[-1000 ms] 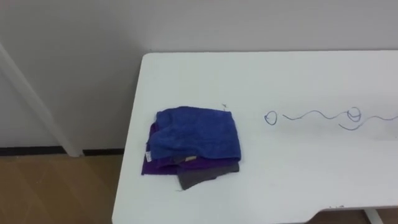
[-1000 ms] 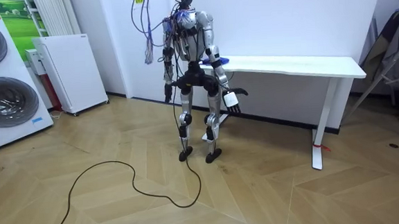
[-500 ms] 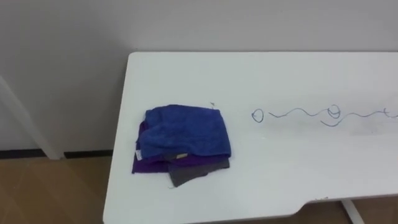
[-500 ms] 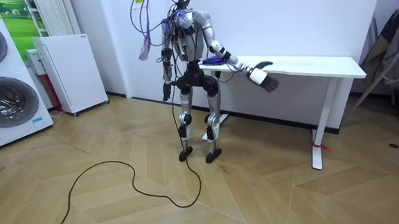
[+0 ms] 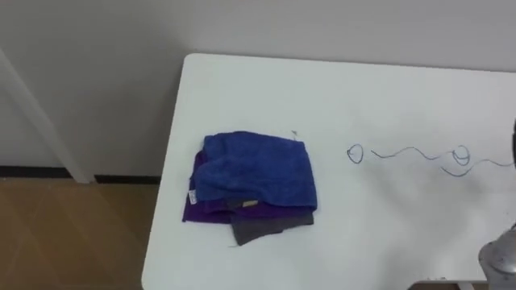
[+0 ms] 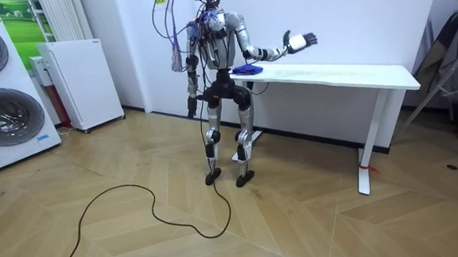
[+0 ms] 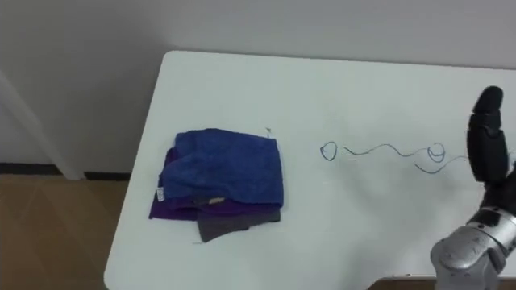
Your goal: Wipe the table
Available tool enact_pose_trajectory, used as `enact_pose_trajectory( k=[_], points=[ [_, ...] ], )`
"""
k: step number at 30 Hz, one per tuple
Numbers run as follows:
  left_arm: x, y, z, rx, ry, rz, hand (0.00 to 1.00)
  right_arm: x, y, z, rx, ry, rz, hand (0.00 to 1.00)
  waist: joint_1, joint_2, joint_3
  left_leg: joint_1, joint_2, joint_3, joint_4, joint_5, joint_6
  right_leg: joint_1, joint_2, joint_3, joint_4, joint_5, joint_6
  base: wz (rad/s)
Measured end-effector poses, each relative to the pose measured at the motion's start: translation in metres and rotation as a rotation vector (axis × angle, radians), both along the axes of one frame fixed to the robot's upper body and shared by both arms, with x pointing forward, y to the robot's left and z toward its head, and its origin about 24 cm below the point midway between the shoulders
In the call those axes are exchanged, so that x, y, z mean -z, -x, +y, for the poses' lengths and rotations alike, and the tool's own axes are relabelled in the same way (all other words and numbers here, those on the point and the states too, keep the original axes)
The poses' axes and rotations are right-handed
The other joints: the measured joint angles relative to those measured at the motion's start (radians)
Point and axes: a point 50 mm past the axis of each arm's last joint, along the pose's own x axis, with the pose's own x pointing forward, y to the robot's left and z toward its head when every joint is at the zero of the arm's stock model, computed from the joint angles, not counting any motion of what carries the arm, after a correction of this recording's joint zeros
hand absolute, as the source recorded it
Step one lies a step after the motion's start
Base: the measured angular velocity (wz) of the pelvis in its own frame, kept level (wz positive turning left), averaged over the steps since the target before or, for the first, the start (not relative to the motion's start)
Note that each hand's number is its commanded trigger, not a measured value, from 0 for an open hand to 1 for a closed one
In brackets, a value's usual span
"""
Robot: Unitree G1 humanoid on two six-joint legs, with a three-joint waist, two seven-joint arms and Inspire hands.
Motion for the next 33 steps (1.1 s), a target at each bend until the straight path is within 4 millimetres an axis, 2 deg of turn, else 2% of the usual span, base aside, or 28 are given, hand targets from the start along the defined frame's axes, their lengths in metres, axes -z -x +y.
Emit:
enact_pose_trajectory(
  k=[3, 7, 10, 15, 22, 27, 30, 33],
  points=[
    [0.001, -0.003, -0.003, 0.028, 0.013, 0.002, 0.00, -0.008, -0.016, 0.019, -0.098, 0.079, -0.007, 0.00, 0.007, 0.001, 0.0012, -0.005, -0.001, -0.009, 0.002, 0.000, 0.000, 0.002, -0.004, -0.016, -0.001, 0.000, 0.000, 0.12],
    [0.002, -0.006, -0.006, 0.057, 0.025, -0.003, 0.00, -0.017, -0.027, 0.040, -0.214, 0.131, -0.005, 0.00, 0.008, 0.005, 0.0036, -0.017, -0.002, -0.030, 0.001, 0.000, 0.000, 0.002, -0.008, -0.039, -0.004, 0.001, 0.001, 0.18],
    [0.002, -0.006, -0.007, 0.070, 0.035, 0.005, 0.00, -0.018, -0.032, 0.056, -0.298, 0.173, 0.021, 0.00, 0.035, 0.010, 0.0030, -0.015, -0.002, -0.034, 0.002, 0.000, 0.000, 0.003, -0.008, -0.040, -0.001, 0.000, 0.001, 0.00],
    [0.003, -0.013, -0.010, 0.102, 0.055, 0.001, 0.00, -0.010, -0.040, 0.087, -0.468, 0.192, 0.116, 0.00, 0.068, 0.004, 0.0032, -0.016, -0.003, -0.048, 0.002, 0.001, 0.002, 0.008, -0.011, -0.049, 0.000, 0.001, 0.001, 0.07],
    [0.004, -0.014, -0.013, 0.122, 0.093, 0.012, 0.00, -0.005, -0.044, 0.102, -0.567, 0.214, 0.191, 0.00, 0.104, 0.003, 0.0055, -0.031, -0.004, -0.058, 0.010, 0.002, 0.003, 0.013, -0.013, -0.061, -0.017, 0.001, 0.001, 0.09],
    [0.004, -0.020, -0.013, 0.130, 0.092, -0.002, 0.00, 0.007, -0.043, 0.113, -0.646, 0.212, 0.285, 0.00, 0.109, 0.007, 0.0077, -0.034, -0.004, -0.082, 0.011, 0.002, 0.003, 0.028, -0.011, -0.069, -0.032, 0.001, 0.001, 0.14],
    [0.004, -0.024, -0.013, 0.154, 0.087, -0.003, 0.00, 0.030, -0.040, 0.118, -0.688, 0.201, 0.414, 0.00, 0.111, 0.005, 0.0068, -0.030, -0.004, -0.087, 0.010, 0.002, 0.003, 0.036, -0.011, -0.067, -0.033, 0.001, 0.001, 0.08],
    [0.004, -0.024, -0.012, 0.182, 0.079, 0.008, 0.00, 0.040, -0.037, 0.122, -0.715, 0.203, 0.478, 0.00, 0.120, 0.008, 0.0084, -0.029, -0.004, -0.096, 0.010, 0.002, 0.003, 0.036, -0.011, -0.072, -0.033, 0.001, 0.001, 0.00]
  ],
)
